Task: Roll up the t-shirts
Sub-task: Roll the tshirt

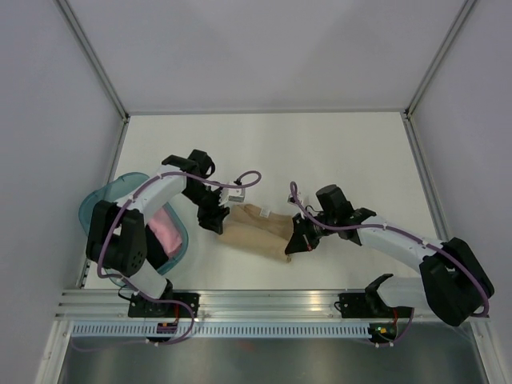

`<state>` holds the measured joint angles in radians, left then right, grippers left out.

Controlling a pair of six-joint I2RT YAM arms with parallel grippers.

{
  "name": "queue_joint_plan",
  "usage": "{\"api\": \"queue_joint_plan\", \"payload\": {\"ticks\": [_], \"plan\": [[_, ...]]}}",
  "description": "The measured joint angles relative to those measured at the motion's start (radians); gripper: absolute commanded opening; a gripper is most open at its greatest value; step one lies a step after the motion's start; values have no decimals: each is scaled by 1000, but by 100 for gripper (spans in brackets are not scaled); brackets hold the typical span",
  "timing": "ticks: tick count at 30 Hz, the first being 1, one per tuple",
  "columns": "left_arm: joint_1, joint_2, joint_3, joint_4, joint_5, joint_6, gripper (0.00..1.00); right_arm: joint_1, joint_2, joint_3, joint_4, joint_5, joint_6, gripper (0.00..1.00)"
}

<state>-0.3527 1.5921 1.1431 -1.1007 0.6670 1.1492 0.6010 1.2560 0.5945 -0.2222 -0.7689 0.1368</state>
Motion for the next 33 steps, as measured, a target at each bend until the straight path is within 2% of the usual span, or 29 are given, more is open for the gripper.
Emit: {"api": "queue_joint_plan", "payload": {"ticks": [1, 2, 3, 5, 6, 11, 14, 17, 20, 23, 24, 25, 26, 27, 33], "plan": [[5, 11, 9, 0, 5, -9, 76, -15, 7, -2, 1, -8, 16, 0], [11, 18, 15, 6, 16, -16, 77, -29, 13, -2, 5, -18, 22, 0], [18, 19, 20, 8, 23, -26, 84, -39, 18, -2, 8, -25, 26, 0], [27, 19, 26, 9, 42, -36, 85, -56, 24, -2, 13, -39, 32, 0], [31, 19, 27, 12, 53, -39, 99, -64, 29, -2, 20, -49, 35, 0], [30, 3, -23, 85, 89, -78, 100, -106, 44, -3, 41, -84, 46, 0], [26, 2, -86, 179, 82, -133, 96, -122, 47, -10, 63, -104, 51, 0], [23, 33, -84, 267, 63, -195, 91, -134, 59, -11, 66, -114, 48, 0], [23, 71, -67, 328, 57, -230, 82, -138, 72, -11, 63, -114, 39, 0], [21, 95, -67, 352, 65, -257, 55, -138, 74, -11, 58, -112, 25, 0], [18, 97, -68, 354, 70, -266, 36, -138, 74, -11, 57, -110, 21, 0], [15, 98, -68, 355, 76, -277, 26, -138, 75, -11, 57, -108, 18, 0], [13, 98, -68, 356, 82, -284, 7, -138, 76, -11, 56, -107, 16, 0], [11, 98, -69, 353, 90, -294, 3, -138, 77, -11, 56, -106, 13, 0], [9, 74, -73, 281, 99, -300, 2, -138, 75, -11, 30, -131, 7, 0]]}}
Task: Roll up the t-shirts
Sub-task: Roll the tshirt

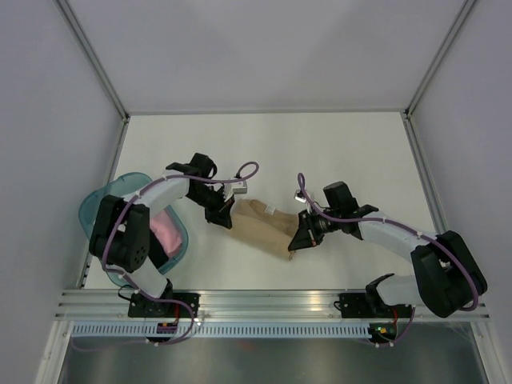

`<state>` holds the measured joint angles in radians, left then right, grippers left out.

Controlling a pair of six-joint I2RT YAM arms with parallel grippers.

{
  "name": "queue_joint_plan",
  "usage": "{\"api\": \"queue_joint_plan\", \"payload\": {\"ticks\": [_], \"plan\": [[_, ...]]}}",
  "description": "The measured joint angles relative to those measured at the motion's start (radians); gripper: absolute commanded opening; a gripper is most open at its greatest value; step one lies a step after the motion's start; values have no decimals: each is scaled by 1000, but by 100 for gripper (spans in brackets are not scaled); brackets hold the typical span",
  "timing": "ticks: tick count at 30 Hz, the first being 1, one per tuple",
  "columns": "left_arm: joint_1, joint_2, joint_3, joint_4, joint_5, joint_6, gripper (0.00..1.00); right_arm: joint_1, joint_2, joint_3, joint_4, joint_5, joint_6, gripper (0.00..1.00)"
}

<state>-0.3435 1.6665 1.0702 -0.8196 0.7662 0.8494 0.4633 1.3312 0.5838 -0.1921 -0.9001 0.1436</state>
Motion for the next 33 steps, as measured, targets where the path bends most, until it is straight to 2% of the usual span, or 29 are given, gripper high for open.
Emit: {"api": "queue_joint_plan", "payload": {"ticks": [3, 7, 12, 15, 18, 19, 24, 25, 28, 33], "plan": [[2, -57, -16, -94, 5, 2, 2, 0, -15, -1, -11, -53, 11, 0], [18, -120, -32, -201, 31, -2, 2, -5, -29, -43, 66, -117, 95, 0], [28, -88, -34, -158, 41, -98, 2, -95, 82, -57, 122, -142, 135, 0], [28, -14, -27, -91, 30, -187, 2, -130, 178, -31, 130, -137, 150, 1], [31, 63, -14, -32, -10, -266, 2, -145, 238, 9, 124, -117, 153, 16], [32, 82, -11, -17, -20, -289, 2, -151, 247, 18, 124, -104, 153, 25], [36, 124, 7, 23, -64, -364, 2, -193, 254, 35, 113, -1, 152, 46], [36, 126, 13, 25, -70, -373, 3, -199, 254, 42, 101, 21, 149, 53], [37, 126, 29, 37, -84, -390, 3, -201, 234, 83, 38, 79, 117, 57], [40, 126, 33, 49, -87, -404, 8, -200, 39, 100, -27, 165, 80, 63]]}}
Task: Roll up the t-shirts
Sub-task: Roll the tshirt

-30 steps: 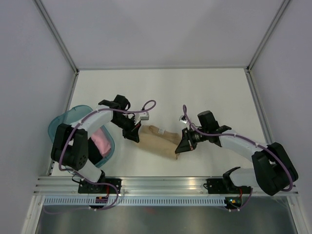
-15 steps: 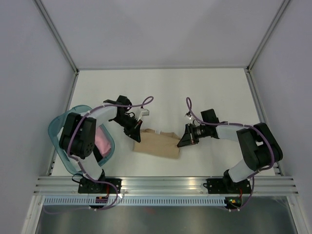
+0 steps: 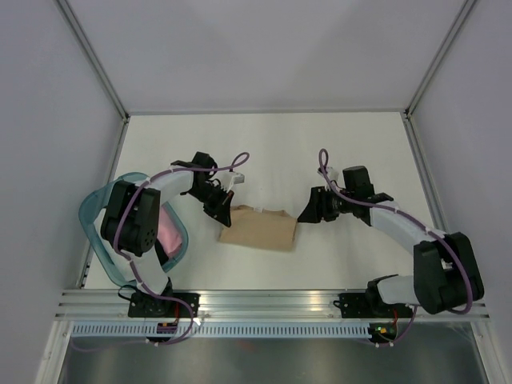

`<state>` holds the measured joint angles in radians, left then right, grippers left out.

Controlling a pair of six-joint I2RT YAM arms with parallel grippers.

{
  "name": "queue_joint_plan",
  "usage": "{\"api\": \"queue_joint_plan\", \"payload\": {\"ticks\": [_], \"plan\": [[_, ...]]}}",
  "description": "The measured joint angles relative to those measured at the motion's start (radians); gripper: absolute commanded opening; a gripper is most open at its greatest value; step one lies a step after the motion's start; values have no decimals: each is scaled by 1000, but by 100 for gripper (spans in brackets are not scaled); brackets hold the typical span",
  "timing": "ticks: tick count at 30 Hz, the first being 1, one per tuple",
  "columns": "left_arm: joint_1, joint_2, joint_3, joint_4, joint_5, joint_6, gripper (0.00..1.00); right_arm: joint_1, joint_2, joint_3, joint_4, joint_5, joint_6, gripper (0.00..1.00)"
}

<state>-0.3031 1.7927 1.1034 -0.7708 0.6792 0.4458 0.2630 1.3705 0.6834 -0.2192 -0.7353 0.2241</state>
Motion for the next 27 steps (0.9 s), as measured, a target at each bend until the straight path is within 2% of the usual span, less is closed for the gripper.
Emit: {"api": "queue_joint_plan", "payload": {"ticks": [2, 5, 6, 9, 14, 20, 27], "plan": [[0, 0, 0, 0, -1, -4, 11, 14, -71, 0, -3, 47, -3, 62], [0, 0, 0, 1, -3, -12, 13, 103, -126, 0, 0, 145, -1, 43], [0, 0, 0, 1, -5, -16, 13, 146, -134, 0, 1, 180, 8, 31], [0, 0, 0, 2, -8, -27, 18, 266, -145, 4, 26, 238, 29, 14], [0, 0, 2, 3, -22, -42, 24, 377, -129, 3, 142, 253, 61, 0], [0, -2, 14, 4, -52, -45, 30, 348, -5, -35, 278, 298, 104, 0], [0, -10, 34, 12, -79, -45, 43, 284, 135, -38, 341, 282, 117, 0]]}}
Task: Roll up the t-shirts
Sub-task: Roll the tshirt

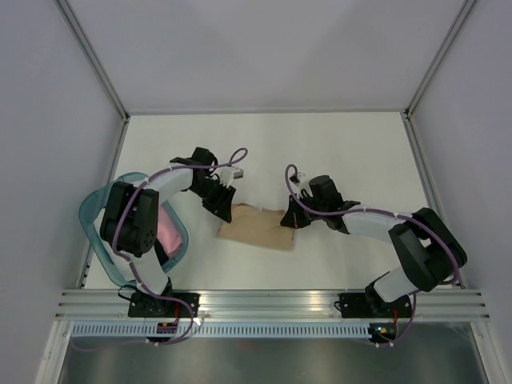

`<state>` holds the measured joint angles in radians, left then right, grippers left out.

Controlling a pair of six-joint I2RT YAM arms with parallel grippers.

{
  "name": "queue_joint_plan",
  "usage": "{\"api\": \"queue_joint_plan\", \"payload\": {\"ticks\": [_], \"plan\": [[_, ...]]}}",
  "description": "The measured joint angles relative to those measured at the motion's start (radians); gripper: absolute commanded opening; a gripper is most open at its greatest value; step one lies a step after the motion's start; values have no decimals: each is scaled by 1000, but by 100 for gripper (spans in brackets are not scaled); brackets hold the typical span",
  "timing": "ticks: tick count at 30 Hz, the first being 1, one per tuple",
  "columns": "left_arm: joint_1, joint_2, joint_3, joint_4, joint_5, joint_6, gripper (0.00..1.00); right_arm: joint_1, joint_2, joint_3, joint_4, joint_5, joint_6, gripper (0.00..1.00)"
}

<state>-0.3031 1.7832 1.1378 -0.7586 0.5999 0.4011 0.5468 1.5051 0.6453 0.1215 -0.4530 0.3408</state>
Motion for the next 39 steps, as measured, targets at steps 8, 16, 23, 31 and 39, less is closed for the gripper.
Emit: {"api": "queue_joint_plan", "payload": {"ticks": [8, 16, 23, 31, 39], "plan": [[29, 2, 44, 3, -43, 1, 47, -28, 62, 1, 49, -42, -3, 0], [47, 21, 87, 32, -111, 5, 47, -39, 117, 10, 96, -78, -10, 0], [47, 16, 149, 62, -271, 123, 55, -47, 141, 43, 73, -89, -31, 1], [-167, -391, -84, 219, -301, 550, 99, -47, 162, 69, 72, -92, -30, 4], [-351, -478, -393, 259, -314, 849, 100, -47, 163, 76, 64, -92, -38, 7]]}}
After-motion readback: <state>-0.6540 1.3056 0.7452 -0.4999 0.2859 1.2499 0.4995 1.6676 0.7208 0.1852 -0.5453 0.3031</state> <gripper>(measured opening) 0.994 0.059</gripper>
